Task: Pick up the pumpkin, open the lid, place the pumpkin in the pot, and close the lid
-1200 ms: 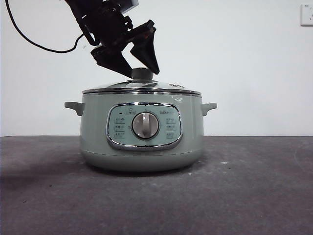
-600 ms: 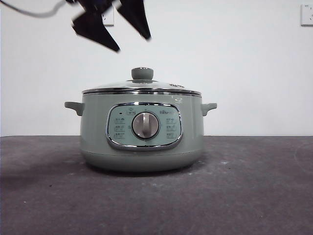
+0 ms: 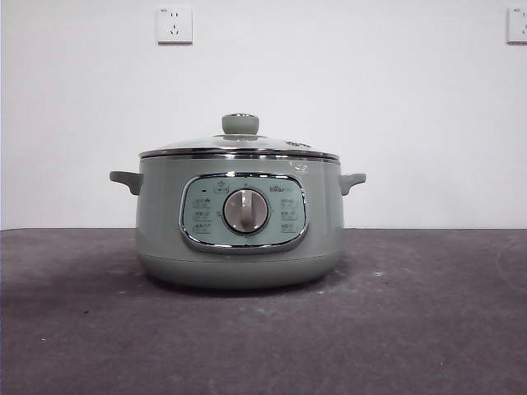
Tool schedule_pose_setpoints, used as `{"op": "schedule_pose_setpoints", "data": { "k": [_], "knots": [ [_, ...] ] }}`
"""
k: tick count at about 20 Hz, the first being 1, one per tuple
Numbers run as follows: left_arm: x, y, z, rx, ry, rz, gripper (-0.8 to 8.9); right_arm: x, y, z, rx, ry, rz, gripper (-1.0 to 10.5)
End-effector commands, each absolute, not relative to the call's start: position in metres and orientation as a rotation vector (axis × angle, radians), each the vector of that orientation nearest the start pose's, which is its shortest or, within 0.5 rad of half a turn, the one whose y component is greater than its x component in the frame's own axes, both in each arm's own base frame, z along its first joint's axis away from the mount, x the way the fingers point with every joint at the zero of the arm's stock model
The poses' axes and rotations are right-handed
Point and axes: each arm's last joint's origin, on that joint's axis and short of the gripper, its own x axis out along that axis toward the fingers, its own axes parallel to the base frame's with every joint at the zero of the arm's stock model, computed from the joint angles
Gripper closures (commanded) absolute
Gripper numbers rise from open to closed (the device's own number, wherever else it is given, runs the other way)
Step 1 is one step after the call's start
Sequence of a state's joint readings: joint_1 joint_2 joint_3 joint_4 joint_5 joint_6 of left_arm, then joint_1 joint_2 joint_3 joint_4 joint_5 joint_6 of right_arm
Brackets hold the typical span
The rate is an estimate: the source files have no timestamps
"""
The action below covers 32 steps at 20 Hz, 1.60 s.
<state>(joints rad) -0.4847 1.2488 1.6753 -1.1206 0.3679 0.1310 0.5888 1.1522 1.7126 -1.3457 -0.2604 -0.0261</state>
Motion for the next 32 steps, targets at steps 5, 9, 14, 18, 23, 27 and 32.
{"op": "schedule_pose_setpoints", "data": {
  "k": [5, 9, 14, 18, 23, 27, 32],
  "knots": [
    [0.177, -0.105, 0.448, 0.153, 0.684, -0.888, 8.17, 0.127, 0.094, 0.458, -0.154, 0.764, 0.818, 9.5],
    [0.177, -0.105, 0.448, 0.153, 0.684, -0.888, 8.17, 0.127, 0.094, 0.458, -0.155, 0.764, 0.815, 9.5],
    [0.177, -0.105, 0.448, 0.154, 0.684, -0.888, 8.17, 0.127, 0.094, 0.458, -0.155, 0.764, 0.814, 9.5],
    [0.178, -0.101, 0.449, 0.209, 0.650, -0.846, 8.16, 0.127, 0.094, 0.458, -0.155, 0.764, 0.814, 9.5],
    [0.167, -0.058, 0.479, 0.170, 0.395, -0.612, 8.17, 0.127, 0.094, 0.458, -0.155, 0.764, 0.814, 9.5],
    [0.135, -0.025, 0.487, 0.145, 0.191, -0.429, 8.17, 0.127, 0.094, 0.458, -0.155, 0.764, 0.814, 9.5],
    [0.110, -0.005, 0.435, 0.168, -0.019, -0.252, 8.17, 0.126, 0.093, 0.459, -0.154, 0.758, 0.815, 9.5]
  ]
}}
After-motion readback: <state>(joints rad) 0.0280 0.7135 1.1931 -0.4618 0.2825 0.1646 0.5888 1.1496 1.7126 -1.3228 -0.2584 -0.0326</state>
